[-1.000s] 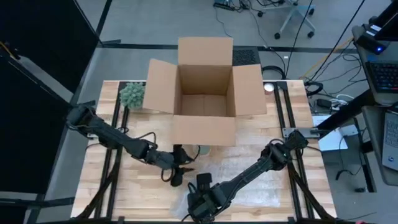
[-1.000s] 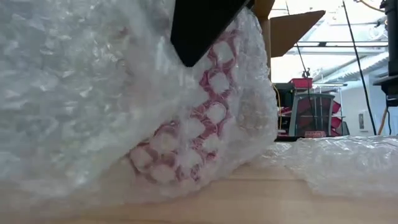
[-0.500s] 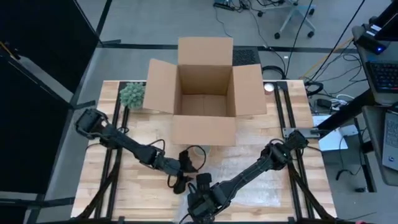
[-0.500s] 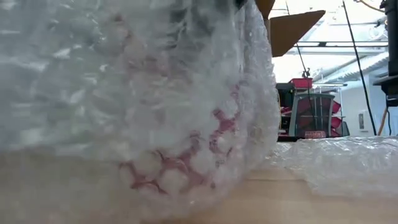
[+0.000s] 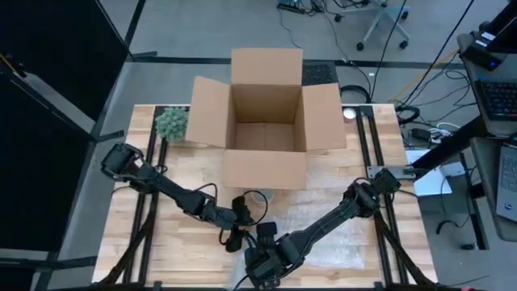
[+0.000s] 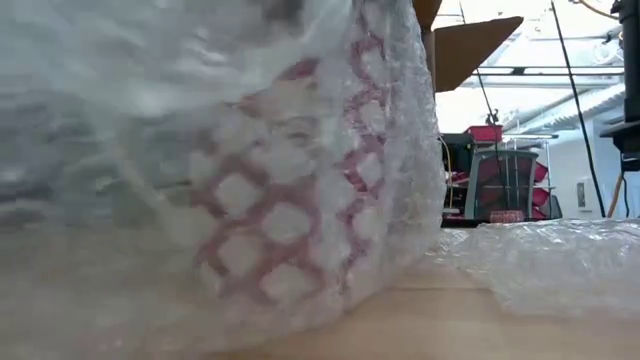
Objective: Wrap mug
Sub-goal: Wrap the red patterned mug with bubble wrap
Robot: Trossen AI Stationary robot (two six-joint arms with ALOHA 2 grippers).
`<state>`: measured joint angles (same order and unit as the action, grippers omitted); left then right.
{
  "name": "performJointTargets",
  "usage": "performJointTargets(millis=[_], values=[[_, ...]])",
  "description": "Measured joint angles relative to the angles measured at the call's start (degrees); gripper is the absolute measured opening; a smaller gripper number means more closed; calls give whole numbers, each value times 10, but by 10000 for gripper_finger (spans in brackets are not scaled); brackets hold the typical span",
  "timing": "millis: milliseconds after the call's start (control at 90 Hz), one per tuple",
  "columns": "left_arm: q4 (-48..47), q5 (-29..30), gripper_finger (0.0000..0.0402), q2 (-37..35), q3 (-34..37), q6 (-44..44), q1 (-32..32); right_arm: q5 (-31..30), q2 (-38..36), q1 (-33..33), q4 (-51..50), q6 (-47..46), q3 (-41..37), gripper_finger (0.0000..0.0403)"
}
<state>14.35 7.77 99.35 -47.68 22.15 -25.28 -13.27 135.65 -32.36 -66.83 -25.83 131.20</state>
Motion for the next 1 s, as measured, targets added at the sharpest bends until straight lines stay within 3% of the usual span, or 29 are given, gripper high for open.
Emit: performJointTargets(millis=[489,667,856,1000], values=[[2,0,167,-1,0,0,0,-7,-94,-3,-59,-21,1,196],[2,0,167,-1,0,0,0,-95,-90,0,-43,-16,1,196],[2,-1,167,-1,0,1,0,-88,-45,10,-31,-13,0,196],[2,-10,167,-1,0,1,0,-44,-39,-2,-27,-16,0,196]])
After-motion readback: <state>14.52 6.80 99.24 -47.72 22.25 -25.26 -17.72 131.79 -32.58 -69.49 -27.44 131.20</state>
